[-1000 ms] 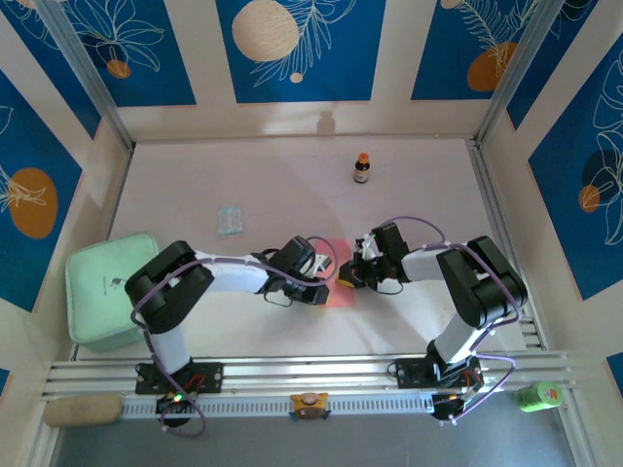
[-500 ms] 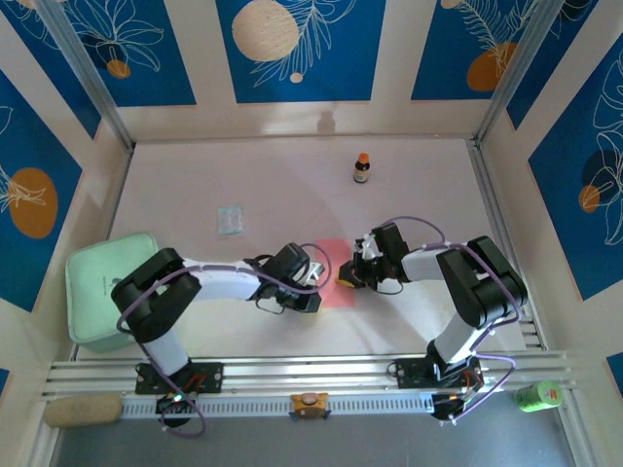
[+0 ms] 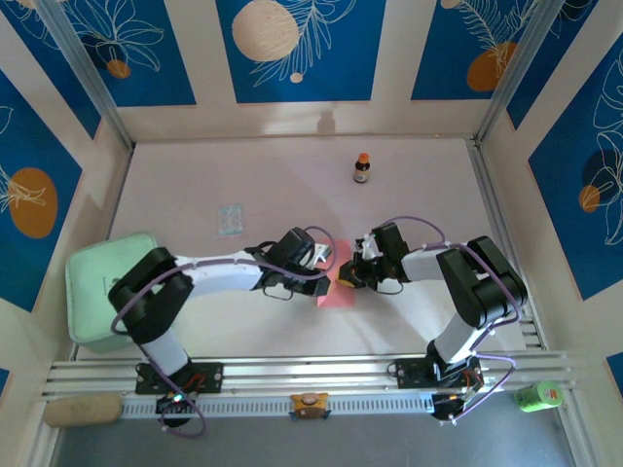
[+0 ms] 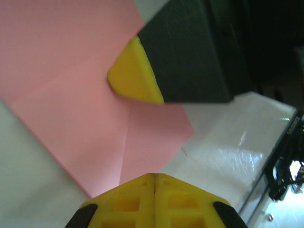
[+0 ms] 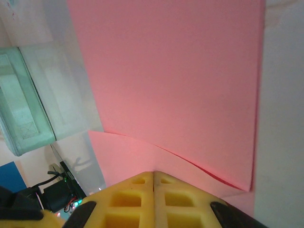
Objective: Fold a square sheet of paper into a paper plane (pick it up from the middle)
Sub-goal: Fold the triangle a second time at the center of the table.
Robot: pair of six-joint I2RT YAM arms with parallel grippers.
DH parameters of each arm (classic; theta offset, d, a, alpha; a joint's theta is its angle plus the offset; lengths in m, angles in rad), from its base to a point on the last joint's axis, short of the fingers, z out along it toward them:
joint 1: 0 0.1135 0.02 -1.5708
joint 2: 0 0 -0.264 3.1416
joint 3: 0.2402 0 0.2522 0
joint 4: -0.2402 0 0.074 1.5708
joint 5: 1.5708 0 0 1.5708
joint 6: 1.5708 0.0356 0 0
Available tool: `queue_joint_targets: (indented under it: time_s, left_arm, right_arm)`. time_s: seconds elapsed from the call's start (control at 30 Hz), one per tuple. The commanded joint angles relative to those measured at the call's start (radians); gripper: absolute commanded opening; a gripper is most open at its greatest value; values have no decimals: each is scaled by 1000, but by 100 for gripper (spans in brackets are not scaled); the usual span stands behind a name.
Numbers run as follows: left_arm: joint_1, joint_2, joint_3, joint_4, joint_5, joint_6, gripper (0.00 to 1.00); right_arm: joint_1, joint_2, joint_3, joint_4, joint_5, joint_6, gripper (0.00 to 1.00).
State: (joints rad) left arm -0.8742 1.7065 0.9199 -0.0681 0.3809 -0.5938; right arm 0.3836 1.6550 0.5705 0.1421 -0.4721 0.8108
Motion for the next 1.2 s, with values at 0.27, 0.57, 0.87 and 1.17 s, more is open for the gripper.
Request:
queue_joint_targets:
  time_s: [0.27,0.57,0.87,1.17]
  left_arm:
    - [1,156,-26,28,-32,-15,1]
    - [1,138,-92,76,-24,-38,0]
    - [1,114,-99,78,-28,-44,0]
    - [1,120,-122,88,-39,-56,0]
  right_arm:
    - [-10,-26,20,-104,20,-15,0]
    - [75,-110,81,-189,90,-29,0]
    - [54,-6,-11,-99,125,-13,0]
    - [-11,-22,37,-150,124,-56,0]
